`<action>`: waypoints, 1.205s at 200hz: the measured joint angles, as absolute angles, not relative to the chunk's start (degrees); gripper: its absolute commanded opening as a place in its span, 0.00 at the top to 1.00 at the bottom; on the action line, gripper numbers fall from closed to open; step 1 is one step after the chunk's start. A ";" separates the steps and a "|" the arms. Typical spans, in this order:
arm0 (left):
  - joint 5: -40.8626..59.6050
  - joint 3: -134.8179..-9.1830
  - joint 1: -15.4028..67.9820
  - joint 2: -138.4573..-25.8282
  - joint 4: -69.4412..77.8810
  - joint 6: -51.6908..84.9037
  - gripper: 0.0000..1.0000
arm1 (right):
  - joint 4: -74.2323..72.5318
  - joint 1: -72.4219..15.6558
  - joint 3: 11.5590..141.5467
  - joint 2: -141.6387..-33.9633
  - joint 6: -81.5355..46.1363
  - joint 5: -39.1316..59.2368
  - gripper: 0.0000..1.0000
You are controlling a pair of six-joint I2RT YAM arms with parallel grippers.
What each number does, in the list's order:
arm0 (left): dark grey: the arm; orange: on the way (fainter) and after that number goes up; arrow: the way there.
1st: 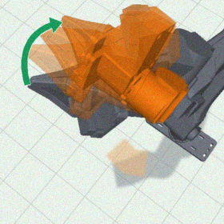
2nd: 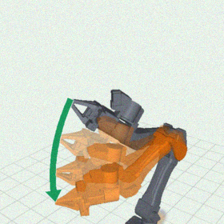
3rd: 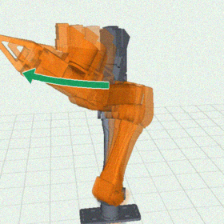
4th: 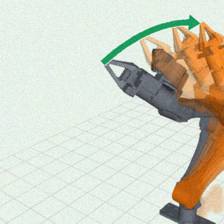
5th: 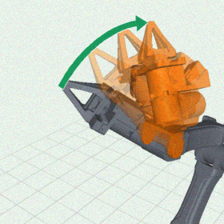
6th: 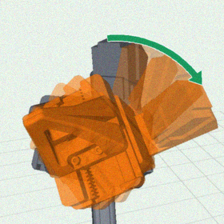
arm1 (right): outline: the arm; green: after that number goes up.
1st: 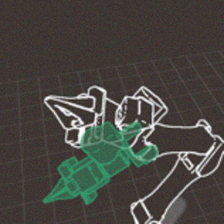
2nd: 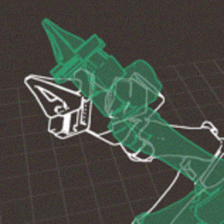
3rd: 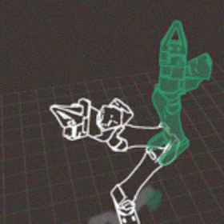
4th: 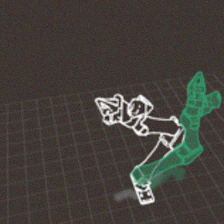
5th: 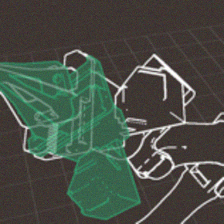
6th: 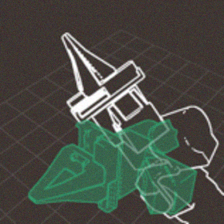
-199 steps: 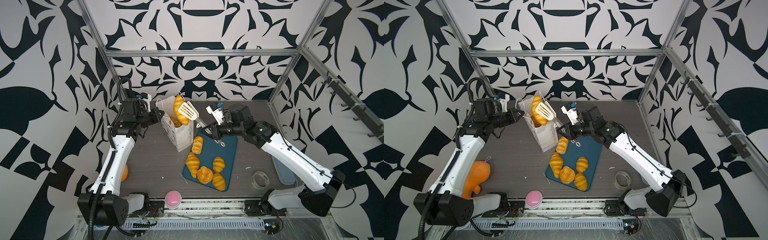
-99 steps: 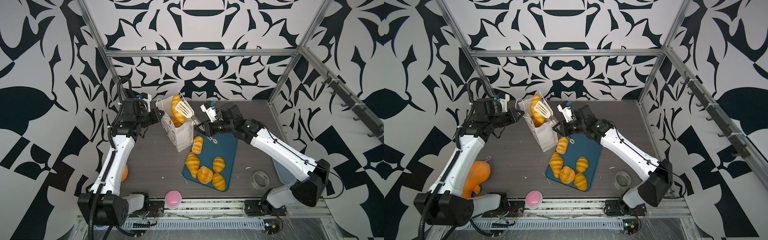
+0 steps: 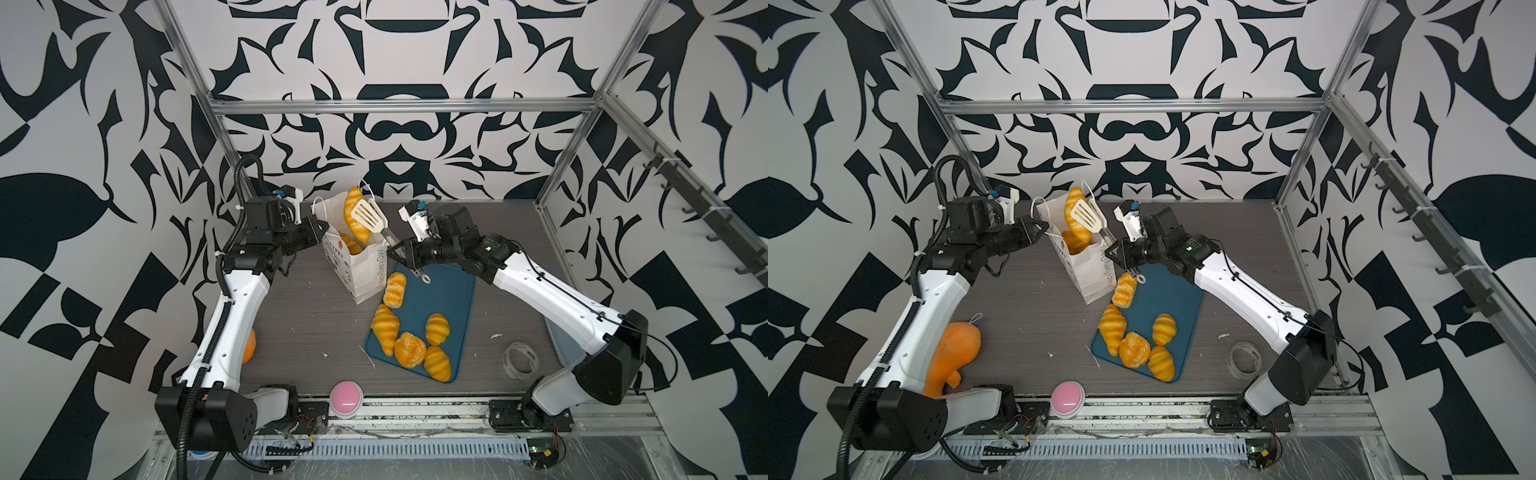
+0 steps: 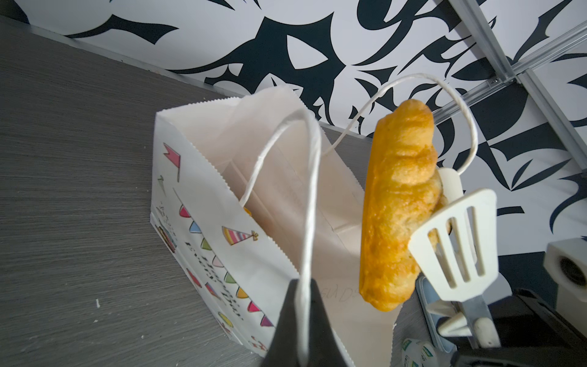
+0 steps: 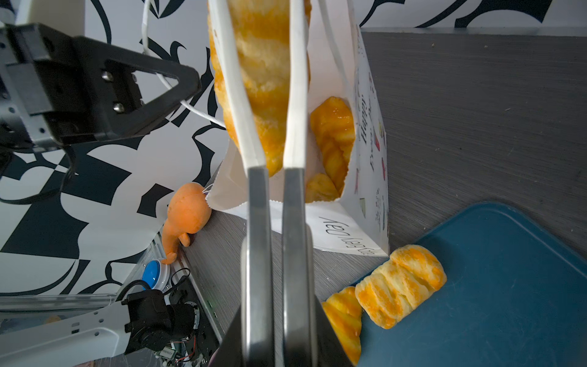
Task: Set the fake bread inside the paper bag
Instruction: 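Lower the croissant into the bag held by the left gripper and open the tongs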
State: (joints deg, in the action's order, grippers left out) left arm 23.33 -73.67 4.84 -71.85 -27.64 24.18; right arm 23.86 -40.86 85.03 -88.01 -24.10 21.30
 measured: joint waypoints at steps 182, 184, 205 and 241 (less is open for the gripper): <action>23.33 -73.67 4.84 -71.85 -27.64 24.18 1.00 | 25.91 -40.86 85.03 -88.18 -24.03 21.19 0.54; 23.33 -73.67 4.84 -71.85 -27.64 24.18 1.00 | 25.91 -40.86 85.03 -88.18 -24.03 21.19 0.54; 23.35 -73.67 4.84 -71.85 -27.64 24.18 1.00 | 25.93 -40.86 85.03 -88.18 -24.05 21.19 0.53; 23.33 -73.67 4.84 -71.85 -27.64 24.18 1.00 | 25.89 -40.86 85.03 -88.18 -24.03 21.19 0.51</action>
State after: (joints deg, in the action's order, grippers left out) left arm 23.33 -73.67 4.84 -71.85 -27.64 24.18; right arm 25.89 -40.86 85.03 -88.18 -24.03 21.19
